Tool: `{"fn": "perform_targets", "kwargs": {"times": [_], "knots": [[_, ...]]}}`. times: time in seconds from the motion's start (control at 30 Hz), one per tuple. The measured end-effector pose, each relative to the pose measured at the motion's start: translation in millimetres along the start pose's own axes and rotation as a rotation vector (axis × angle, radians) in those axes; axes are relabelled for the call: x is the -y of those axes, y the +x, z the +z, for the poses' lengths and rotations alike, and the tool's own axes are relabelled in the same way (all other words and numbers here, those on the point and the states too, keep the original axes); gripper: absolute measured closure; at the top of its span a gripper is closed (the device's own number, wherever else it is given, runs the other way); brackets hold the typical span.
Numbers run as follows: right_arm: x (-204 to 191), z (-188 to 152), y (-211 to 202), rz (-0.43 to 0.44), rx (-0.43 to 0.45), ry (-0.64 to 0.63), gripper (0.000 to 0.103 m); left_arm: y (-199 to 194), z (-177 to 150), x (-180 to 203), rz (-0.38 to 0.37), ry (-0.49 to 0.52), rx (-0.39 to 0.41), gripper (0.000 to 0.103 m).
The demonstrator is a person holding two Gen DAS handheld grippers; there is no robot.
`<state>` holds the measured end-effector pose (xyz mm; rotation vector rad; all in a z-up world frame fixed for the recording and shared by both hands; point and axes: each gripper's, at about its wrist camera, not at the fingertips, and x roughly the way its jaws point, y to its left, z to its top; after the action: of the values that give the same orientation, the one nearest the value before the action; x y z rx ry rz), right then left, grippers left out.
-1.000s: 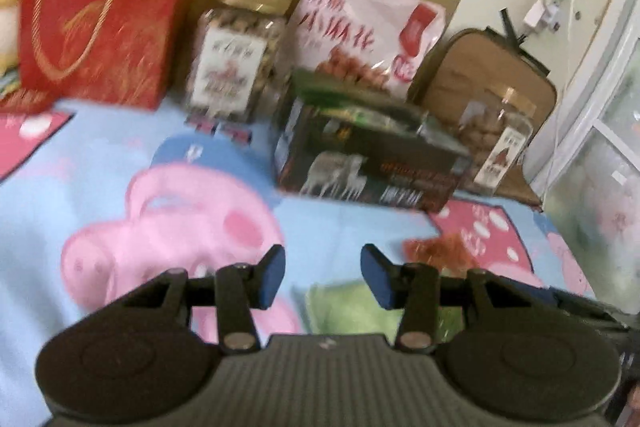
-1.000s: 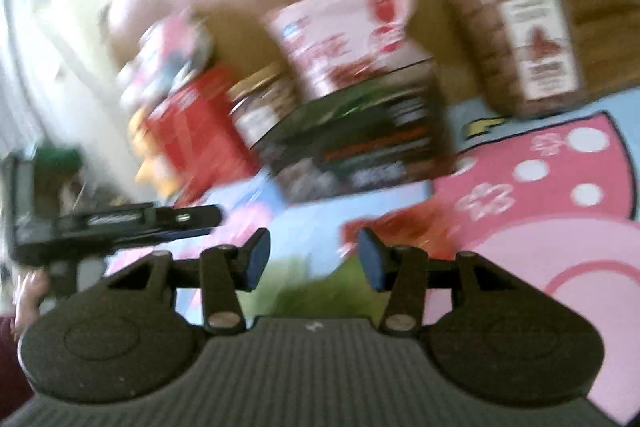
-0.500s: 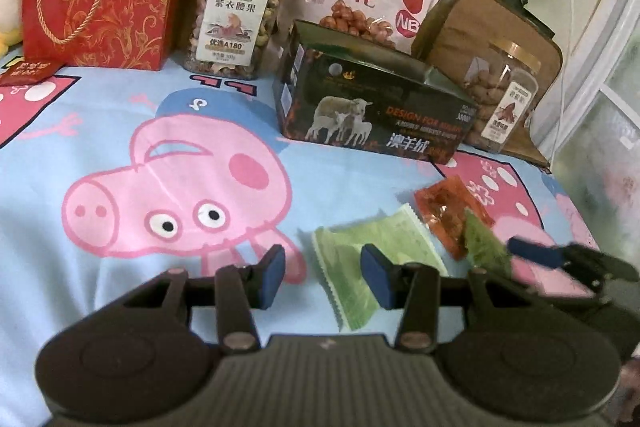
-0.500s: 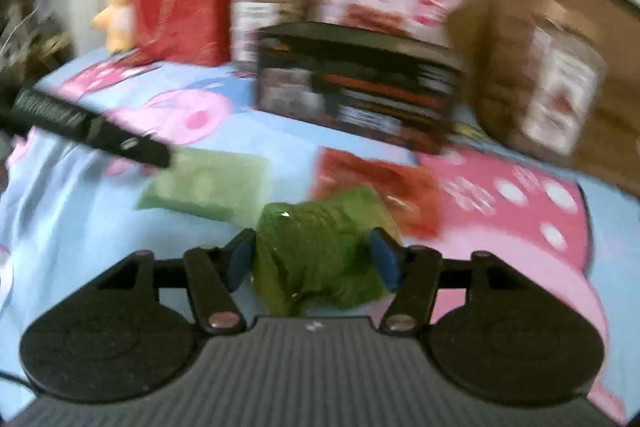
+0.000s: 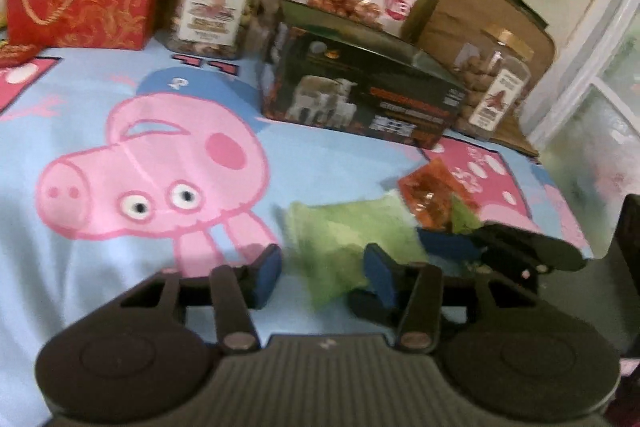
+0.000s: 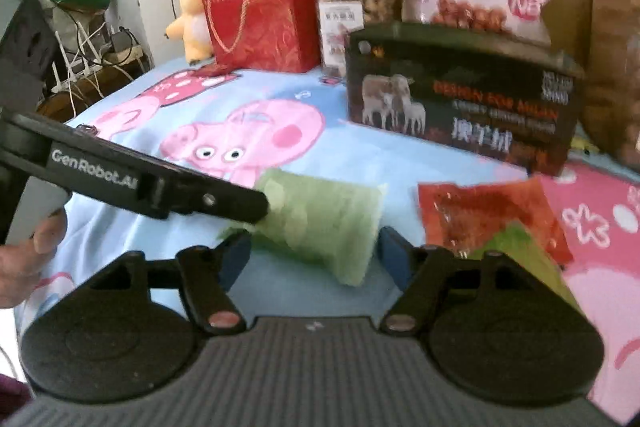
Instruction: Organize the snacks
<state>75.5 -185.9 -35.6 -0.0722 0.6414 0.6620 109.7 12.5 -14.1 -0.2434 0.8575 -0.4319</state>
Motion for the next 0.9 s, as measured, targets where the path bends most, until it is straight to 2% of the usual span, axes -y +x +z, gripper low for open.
{"fn": "perform_targets", "kwargs": {"times": [0.07,0.17,0.4,0.9], "knots": [[-9,-3,-5,0.011,0.006,-0.001,0.047,2,-1,4,-0.019,0.004,-0.001,0.066],[-19,-6,-7,-0.041,0.023,-0.052,0.050,0,-2,12,0.003,0.030,0.002,0.066],[-18,-6,-11,-0.043,0.052,-0.013,0.055,-8,-1,14,0.009,0.036,0.019,0.066],[-29,-1,-25,-0.091,0.143,-0.029,0.055,-26,10,24,-0.010,0.053,0.085,0.066]]}}
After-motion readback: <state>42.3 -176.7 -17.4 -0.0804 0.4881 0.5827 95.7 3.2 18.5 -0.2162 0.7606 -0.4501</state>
